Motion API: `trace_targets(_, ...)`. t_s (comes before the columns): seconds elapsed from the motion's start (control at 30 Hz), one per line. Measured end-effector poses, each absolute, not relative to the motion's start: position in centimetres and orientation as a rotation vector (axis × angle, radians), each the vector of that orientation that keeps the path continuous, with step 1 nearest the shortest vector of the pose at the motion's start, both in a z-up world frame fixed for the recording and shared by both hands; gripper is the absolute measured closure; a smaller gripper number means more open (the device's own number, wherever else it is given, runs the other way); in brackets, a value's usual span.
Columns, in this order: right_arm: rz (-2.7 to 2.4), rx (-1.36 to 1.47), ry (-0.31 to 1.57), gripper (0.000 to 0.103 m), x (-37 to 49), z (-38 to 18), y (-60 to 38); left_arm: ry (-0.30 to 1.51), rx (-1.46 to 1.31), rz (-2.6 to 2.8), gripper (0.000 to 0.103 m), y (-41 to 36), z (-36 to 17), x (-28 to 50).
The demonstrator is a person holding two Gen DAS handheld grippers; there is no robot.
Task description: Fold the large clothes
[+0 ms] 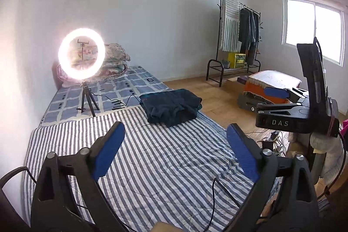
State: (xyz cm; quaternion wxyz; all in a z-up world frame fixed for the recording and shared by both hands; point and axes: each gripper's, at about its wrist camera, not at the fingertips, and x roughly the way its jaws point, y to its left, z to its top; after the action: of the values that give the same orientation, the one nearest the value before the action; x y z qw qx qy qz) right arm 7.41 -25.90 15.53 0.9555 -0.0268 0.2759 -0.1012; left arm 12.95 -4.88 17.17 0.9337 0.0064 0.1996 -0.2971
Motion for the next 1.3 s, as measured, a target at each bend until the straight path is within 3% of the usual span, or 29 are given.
trace_targets(0.33, -0.224, -0.075, 0.568, 0.0, 6.9, 12.2, -24.7, 0.437, 0.099, -0.595, 0.0, -6.1, 15.2, 12.2)
trace_targets(1.3, -0.24, -0.014, 0.585, 0.0, 6.4, 10.5, -24.6, 0.443, 0.175, -0.503, 0.0, -6.4, 13.9, 11.3)
